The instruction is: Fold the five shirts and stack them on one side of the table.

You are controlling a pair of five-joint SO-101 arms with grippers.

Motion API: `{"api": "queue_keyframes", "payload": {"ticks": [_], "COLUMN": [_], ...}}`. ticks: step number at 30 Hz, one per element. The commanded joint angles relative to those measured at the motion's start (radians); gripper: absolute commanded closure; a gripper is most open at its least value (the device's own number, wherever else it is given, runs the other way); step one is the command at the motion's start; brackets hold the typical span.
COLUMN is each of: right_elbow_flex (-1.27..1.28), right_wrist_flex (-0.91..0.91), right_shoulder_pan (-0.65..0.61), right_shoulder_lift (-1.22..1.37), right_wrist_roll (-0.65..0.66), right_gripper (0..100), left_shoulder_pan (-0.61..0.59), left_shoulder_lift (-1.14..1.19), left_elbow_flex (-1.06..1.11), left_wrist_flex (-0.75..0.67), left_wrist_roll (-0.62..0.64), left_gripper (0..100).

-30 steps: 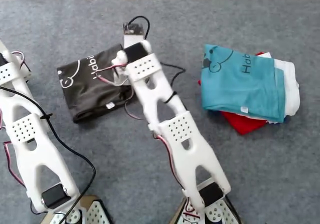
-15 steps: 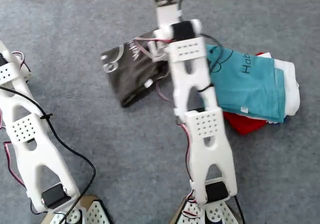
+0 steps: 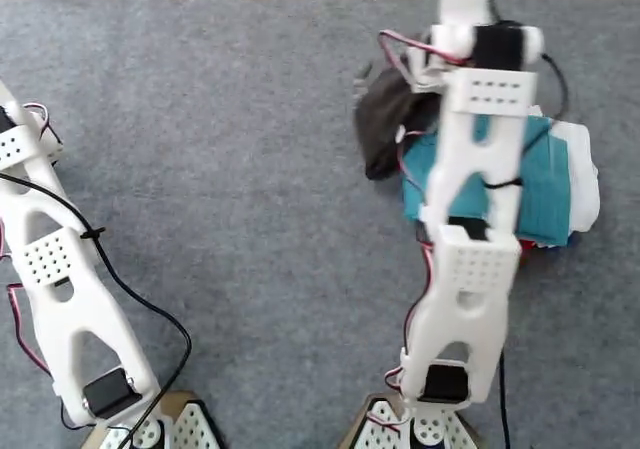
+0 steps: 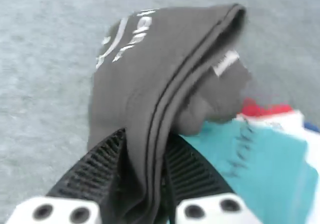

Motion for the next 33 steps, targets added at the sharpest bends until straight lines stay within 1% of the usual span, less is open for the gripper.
{"api": "queue_keyframes", "payload": {"ticks": [1, 3, 6, 10, 18, 22, 24, 27, 29, 30, 31, 33], "right_elbow_flex": [0.165, 0.251, 0.340, 0.371, 0.415, 0.417, 0.417, 0.432, 0.460, 0.478, 0.493, 0.513], "right_wrist_flex": [0.002, -0.002, -0.003, -0.003, -0.003, 0.000, 0.002, 0.003, 0.003, 0.003, 0.003, 0.002], "right_shoulder_pan": [0.069, 0.115, 0.189, 0.273, 0.394, 0.427, 0.428, 0.417, 0.400, 0.397, 0.396, 0.400], "right_shoulder_lift": [-0.213, -0.286, -0.343, -0.369, -0.289, -0.249, -0.249, -0.280, -0.338, -0.378, -0.421, -0.504], "right_wrist_roll": [0.026, 0.052, 0.058, 0.061, 0.146, 0.178, 0.187, 0.193, 0.238, 0.264, 0.276, 0.278], "right_gripper": [98.4, 98.4, 98.4, 98.4, 98.4, 97.9, 93.9, 78.1, 67.7, 64.3, 62.6, 62.5], "left_shoulder_pan": [-0.002, -0.001, -0.001, -0.001, -0.001, -0.001, -0.001, 0.001, 0.008, 0.018, 0.028, 0.067], "left_shoulder_lift": [-0.063, -0.061, -0.060, -0.057, -0.054, -0.054, -0.054, -0.060, -0.063, -0.063, -0.064, -0.064], "left_elbow_flex": [-0.051, -0.051, -0.051, -0.051, -0.050, -0.050, -0.050, -0.051, -0.051, -0.051, -0.053, -0.053], "left_wrist_flex": [-0.017, -0.017, -0.017, -0.017, -0.015, -0.014, -0.014, -0.012, -0.011, -0.011, -0.009, 0.011], "left_wrist_roll": [0.000, 0.000, 0.000, 0.000, 0.000, 0.000, 0.000, 0.000, 0.000, 0.000, -0.003, -0.015], "left_gripper": [97, 97, 97, 97, 97, 97, 97, 97, 97, 97, 97, 97]}}
